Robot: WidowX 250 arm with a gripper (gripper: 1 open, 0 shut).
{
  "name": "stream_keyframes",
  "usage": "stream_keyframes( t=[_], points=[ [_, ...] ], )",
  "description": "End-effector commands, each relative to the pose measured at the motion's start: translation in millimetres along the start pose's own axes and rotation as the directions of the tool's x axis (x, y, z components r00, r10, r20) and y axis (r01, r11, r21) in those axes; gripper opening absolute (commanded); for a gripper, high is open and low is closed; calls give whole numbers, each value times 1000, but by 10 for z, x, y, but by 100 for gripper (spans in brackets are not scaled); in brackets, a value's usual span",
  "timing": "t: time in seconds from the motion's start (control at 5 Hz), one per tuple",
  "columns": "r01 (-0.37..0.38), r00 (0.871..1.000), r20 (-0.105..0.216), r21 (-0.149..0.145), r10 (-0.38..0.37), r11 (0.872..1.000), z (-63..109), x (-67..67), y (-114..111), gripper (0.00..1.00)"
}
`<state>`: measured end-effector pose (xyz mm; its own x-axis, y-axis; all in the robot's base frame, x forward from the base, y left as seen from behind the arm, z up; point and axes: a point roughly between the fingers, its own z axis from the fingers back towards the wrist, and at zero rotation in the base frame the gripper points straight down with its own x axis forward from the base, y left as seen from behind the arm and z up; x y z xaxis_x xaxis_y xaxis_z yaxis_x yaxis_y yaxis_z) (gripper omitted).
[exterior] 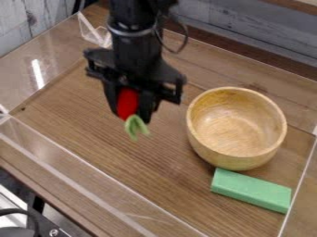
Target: Move the red object to the left side of the table
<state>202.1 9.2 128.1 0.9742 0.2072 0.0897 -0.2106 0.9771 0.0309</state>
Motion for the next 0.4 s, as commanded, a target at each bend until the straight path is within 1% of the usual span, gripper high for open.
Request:
stream_keyframes(
  t=[0.0,0.2],
  points=[
    [11,998,59,3,-11,1000,167,170,95,0],
    [41,997,63,11,-41,999,210,214,147,0]
  ],
)
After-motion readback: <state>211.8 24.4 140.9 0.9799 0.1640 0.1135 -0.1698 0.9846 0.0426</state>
